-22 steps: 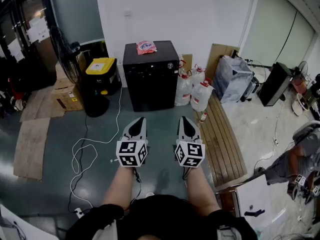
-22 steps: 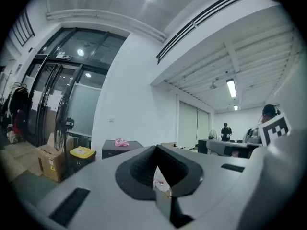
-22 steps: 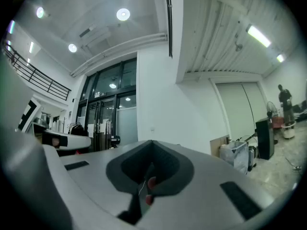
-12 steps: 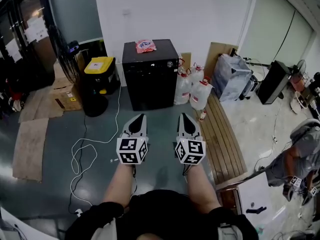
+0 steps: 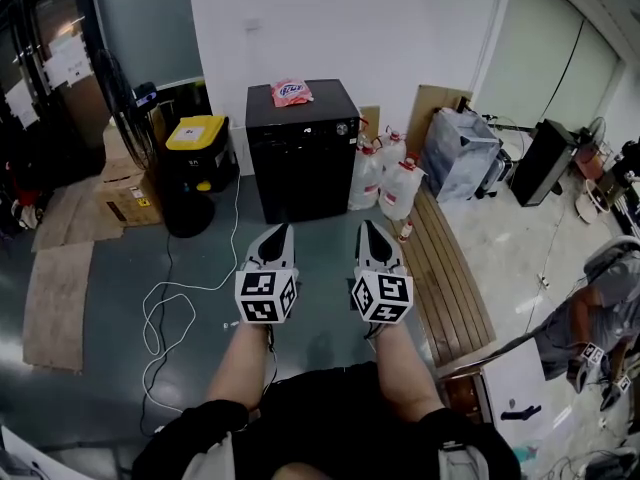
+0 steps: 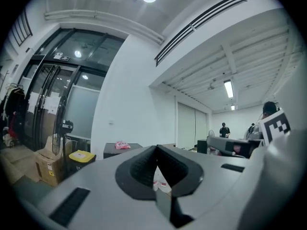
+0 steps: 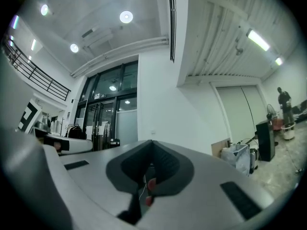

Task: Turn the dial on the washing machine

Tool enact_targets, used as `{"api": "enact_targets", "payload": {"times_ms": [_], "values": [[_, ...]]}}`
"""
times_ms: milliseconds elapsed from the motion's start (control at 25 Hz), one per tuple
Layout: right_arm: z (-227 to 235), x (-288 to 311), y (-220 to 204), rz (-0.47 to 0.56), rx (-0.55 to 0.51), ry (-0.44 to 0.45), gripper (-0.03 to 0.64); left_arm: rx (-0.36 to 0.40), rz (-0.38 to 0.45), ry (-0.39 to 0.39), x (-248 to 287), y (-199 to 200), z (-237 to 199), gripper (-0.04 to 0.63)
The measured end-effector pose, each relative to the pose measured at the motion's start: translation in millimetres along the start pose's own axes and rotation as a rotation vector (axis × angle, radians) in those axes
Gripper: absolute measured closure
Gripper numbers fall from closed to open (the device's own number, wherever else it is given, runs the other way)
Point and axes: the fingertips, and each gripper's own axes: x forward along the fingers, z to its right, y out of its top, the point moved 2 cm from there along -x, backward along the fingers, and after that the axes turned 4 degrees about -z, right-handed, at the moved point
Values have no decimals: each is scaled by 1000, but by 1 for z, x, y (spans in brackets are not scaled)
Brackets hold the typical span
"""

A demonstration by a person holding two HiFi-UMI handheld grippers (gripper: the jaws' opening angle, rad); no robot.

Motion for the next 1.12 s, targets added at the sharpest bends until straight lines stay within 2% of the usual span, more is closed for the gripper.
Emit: {"api": "enact_targets", "payload": {"times_ms": [240, 440, 600, 840, 1120], "values": [[0, 14, 1, 23, -2, -13, 617, -14, -5, 7, 12, -3, -17, 583], [19, 33, -3, 44, 27, -26, 617, -25, -11, -4, 33, -10, -25, 583], [33, 65, -11, 48, -3, -17, 617, -9, 8, 29, 61, -10, -42, 583], [71, 135, -27, 26, -11, -1, 617, -1, 7, 55, 136, -4, -59, 583], [138, 240, -43, 10, -10, 26, 617, 24, -31, 61, 260, -10, -56, 583]]}}
